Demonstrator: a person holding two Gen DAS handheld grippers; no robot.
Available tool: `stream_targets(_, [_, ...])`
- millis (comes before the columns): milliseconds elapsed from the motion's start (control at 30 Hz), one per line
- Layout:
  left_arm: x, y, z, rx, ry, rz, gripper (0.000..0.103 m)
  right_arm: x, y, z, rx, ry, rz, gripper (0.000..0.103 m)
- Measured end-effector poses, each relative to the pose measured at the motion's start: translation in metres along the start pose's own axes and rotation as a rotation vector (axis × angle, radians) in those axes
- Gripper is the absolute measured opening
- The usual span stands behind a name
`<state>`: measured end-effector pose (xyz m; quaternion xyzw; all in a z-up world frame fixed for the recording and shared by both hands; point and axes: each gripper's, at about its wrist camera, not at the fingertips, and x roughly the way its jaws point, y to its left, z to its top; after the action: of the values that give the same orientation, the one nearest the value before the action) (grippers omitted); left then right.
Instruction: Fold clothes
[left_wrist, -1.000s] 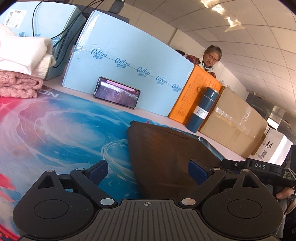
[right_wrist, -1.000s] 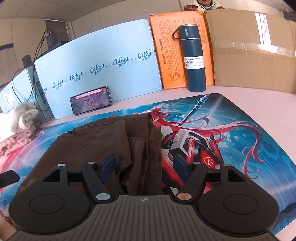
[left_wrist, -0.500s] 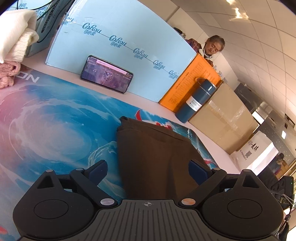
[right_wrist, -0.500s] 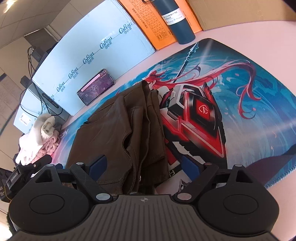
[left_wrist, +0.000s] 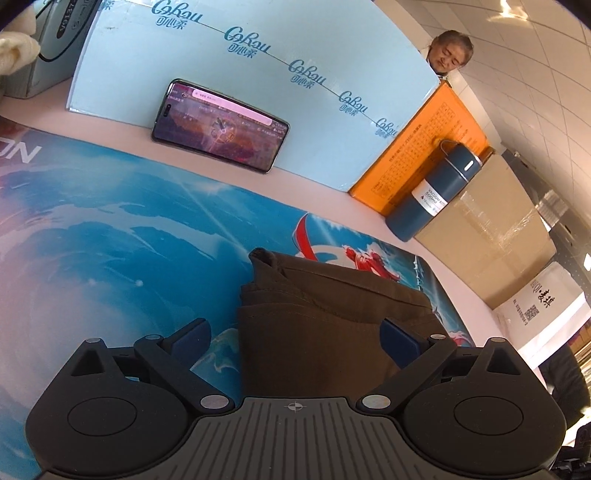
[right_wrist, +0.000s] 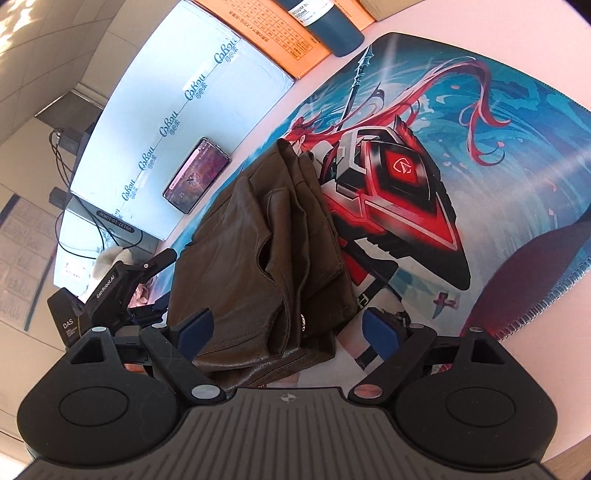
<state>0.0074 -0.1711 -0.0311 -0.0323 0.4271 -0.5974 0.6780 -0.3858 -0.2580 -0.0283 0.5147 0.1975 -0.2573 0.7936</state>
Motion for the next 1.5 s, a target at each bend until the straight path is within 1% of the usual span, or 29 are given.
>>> stream_targets(33, [-0.001, 0.001, -0.001, -0.003, 0.001, -0.02, 0.099, 0.0, 0.0, 0.001, 0.004, -0.002, -0.002, 0.087])
stream_targets(67, [-0.001, 0.003, -0.001, -0.014, 0.002, -0.044, 0.099, 0.001, -0.001, 0.001, 0.011, -0.002, 0.0, 0.09])
stream_targets(200, [0.002, 0.004, -0.007, -0.011, 0.009, -0.118, 0.099, 0.014, 0.001, 0.003, 0.037, 0.023, 0.061, 0.094])
stream_targets(233, [0.003, 0.002, -0.009, 0.006, 0.009, -0.126, 0.1, 0.02, 0.003, 0.004, 0.034, 0.034, 0.081, 0.095])
stream_targets(267, [0.003, -0.002, -0.012, 0.04, 0.011, -0.122, 0.1, 0.026, 0.005, 0.004, 0.029, 0.044, 0.102, 0.1])
stream_targets(300, [0.003, -0.006, -0.015, 0.065, 0.019, -0.128, 0.1, 0.03, 0.007, 0.005, 0.03, 0.038, 0.115, 0.101])
stream_targets(433, [0.003, -0.011, -0.022, 0.1, 0.033, -0.168, 0.099, 0.05, 0.016, 0.006, 0.02, 0.013, 0.169, 0.102])
stream_targets(500, [0.002, -0.01, -0.023, 0.101, 0.029, -0.179, 0.099, 0.058, 0.025, 0.003, 0.0, -0.014, 0.171, 0.1])
stream_targets(533, [0.002, -0.011, -0.024, 0.104, 0.024, -0.179, 0.098, 0.061, 0.027, 0.002, -0.005, -0.026, 0.172, 0.098])
stream_targets(600, [0.001, -0.013, -0.028, 0.12, 0.001, -0.147, 0.091, 0.066, 0.032, 0.0, -0.013, -0.05, 0.176, 0.085])
stream_targets(633, [0.0, -0.014, -0.029, 0.131, -0.013, -0.126, 0.081, 0.068, 0.031, 0.0, -0.014, -0.059, 0.175, 0.072])
stream_targets(667, [0.0, -0.015, -0.031, 0.146, -0.028, -0.096, 0.064, 0.069, 0.029, 0.0, -0.014, -0.068, 0.174, 0.059])
stream_targets(700, [0.0, -0.017, -0.033, 0.167, -0.045, -0.056, 0.055, 0.071, 0.028, 0.001, -0.015, -0.076, 0.172, 0.051])
stream_targets(733, [0.0, -0.018, -0.034, 0.178, -0.059, -0.034, 0.044, 0.072, 0.027, 0.001, -0.015, -0.085, 0.171, 0.041])
stream_targets(767, [-0.002, -0.019, -0.034, 0.176, -0.071, -0.036, 0.038, 0.074, 0.025, 0.001, -0.016, -0.093, 0.169, 0.037])
stream_targets(800, [-0.004, -0.02, -0.033, 0.173, -0.083, -0.038, 0.035, 0.075, 0.024, 0.002, -0.016, -0.102, 0.168, 0.032])
stream_targets(867, [-0.007, -0.022, -0.032, 0.168, -0.106, -0.043, 0.025, 0.078, 0.021, 0.003, -0.018, -0.119, 0.165, 0.028])
stream_targets(900, [-0.009, -0.023, -0.032, 0.166, -0.118, -0.045, 0.022, 0.077, 0.02, 0.004, -0.023, -0.125, 0.177, 0.027])
stream_targets(967, [-0.013, -0.025, -0.03, 0.161, -0.141, -0.05, 0.013, 0.074, 0.019, 0.006, -0.033, -0.133, 0.214, 0.022])
stream_targets(1033, [-0.016, -0.04, -0.027, 0.187, -0.162, -0.066, 0.01, 0.068, 0.017, 0.011, -0.043, -0.145, 0.26, 0.02])
stream_targets(1100, [-0.013, -0.063, -0.023, 0.235, -0.178, -0.072, 0.01, 0.058, 0.014, 0.019, -0.061, -0.171, 0.298, 0.019])
stream_targets(1167, [-0.005, -0.085, -0.019, 0.271, -0.19, -0.081, 0.01, 0.045, 0.009, 0.029, -0.085, -0.209, 0.317, 0.018])
stream_targets(1233, [0.011, -0.107, -0.013, 0.289, -0.199, -0.118, 0.01, 0.029, -0.001, 0.042, -0.103, -0.258, 0.331, 0.018])
stream_targets(1300, [0.03, -0.131, -0.006, 0.305, -0.208, -0.162, 0.01, 0.012, -0.014, 0.058, -0.098, -0.311, 0.329, 0.017])
stream_targets(1400, [0.066, -0.166, 0.002, 0.304, -0.212, -0.227, 0.01, -0.016, -0.032, 0.085, -0.105, -0.414, 0.296, 0.017])
stream_targets(1500, [0.109, -0.196, 0.005, 0.259, -0.201, -0.289, 0.01, -0.039, -0.049, 0.114, -0.119, -0.498, 0.245, 0.017])
